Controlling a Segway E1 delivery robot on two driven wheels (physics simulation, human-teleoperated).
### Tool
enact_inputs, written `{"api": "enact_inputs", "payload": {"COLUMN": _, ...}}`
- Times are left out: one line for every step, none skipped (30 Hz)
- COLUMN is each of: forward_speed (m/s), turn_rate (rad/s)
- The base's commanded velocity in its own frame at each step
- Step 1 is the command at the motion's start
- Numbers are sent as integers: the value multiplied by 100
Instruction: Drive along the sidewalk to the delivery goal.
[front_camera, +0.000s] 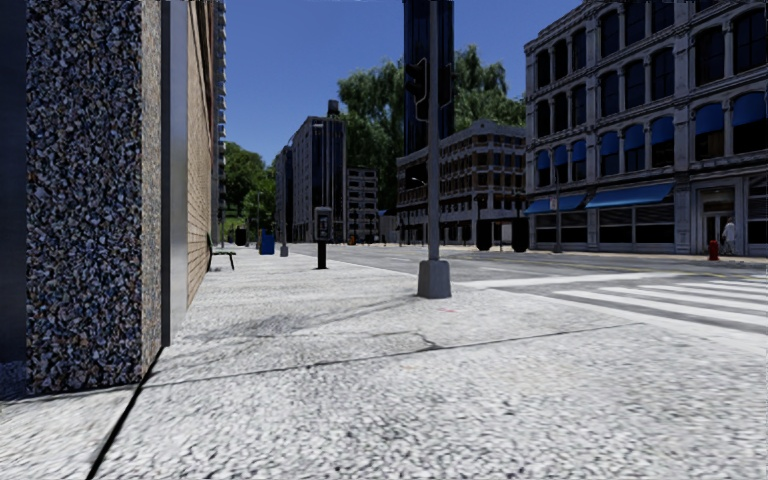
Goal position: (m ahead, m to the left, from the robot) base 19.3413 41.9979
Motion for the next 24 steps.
{"api": "enact_inputs", "payload": {"forward_speed": 160, "turn_rate": 37}}
{"api": "enact_inputs", "payload": {"forward_speed": 160, "turn_rate": 0}}
{"api": "enact_inputs", "payload": {"forward_speed": 160, "turn_rate": 0}}
{"api": "enact_inputs", "payload": {"forward_speed": 163, "turn_rate": 0}}
{"api": "enact_inputs", "payload": {"forward_speed": 163, "turn_rate": 0}}
{"api": "enact_inputs", "payload": {"forward_speed": 175, "turn_rate": 0}}
{"api": "enact_inputs", "payload": {"forward_speed": 200, "turn_rate": 0}}
{"api": "enact_inputs", "payload": {"forward_speed": 200, "turn_rate": 0}}
{"api": "enact_inputs", "payload": {"forward_speed": 200, "turn_rate": 0}}
{"api": "enact_inputs", "payload": {"forward_speed": 200, "turn_rate": 0}}
{"api": "enact_inputs", "payload": {"forward_speed": 200, "turn_rate": 0}}
{"api": "enact_inputs", "payload": {"forward_speed": 200, "turn_rate": 0}}
{"api": "enact_inputs", "payload": {"forward_speed": 200, "turn_rate": 0}}
{"api": "enact_inputs", "payload": {"forward_speed": 200, "turn_rate": 0}}
{"api": "enact_inputs", "payload": {"forward_speed": 200, "turn_rate": 0}}
{"api": "enact_inputs", "payload": {"forward_speed": 200, "turn_rate": 0}}
{"api": "enact_inputs", "payload": {"forward_speed": 200, "turn_rate": 0}}
{"api": "enact_inputs", "payload": {"forward_speed": 200, "turn_rate": 0}}
{"api": "enact_inputs", "payload": {"forward_speed": 200, "turn_rate": 0}}
{"api": "enact_inputs", "payload": {"forward_speed": 200, "turn_rate": 0}}
{"api": "enact_inputs", "payload": {"forward_speed": 200, "turn_rate": 0}}
{"api": "enact_inputs", "payload": {"forward_speed": 200, "turn_rate": 0}}
{"api": "enact_inputs", "payload": {"forward_speed": 200, "turn_rate": 0}}
{"api": "enact_inputs", "payload": {"forward_speed": 200, "turn_rate": 0}}
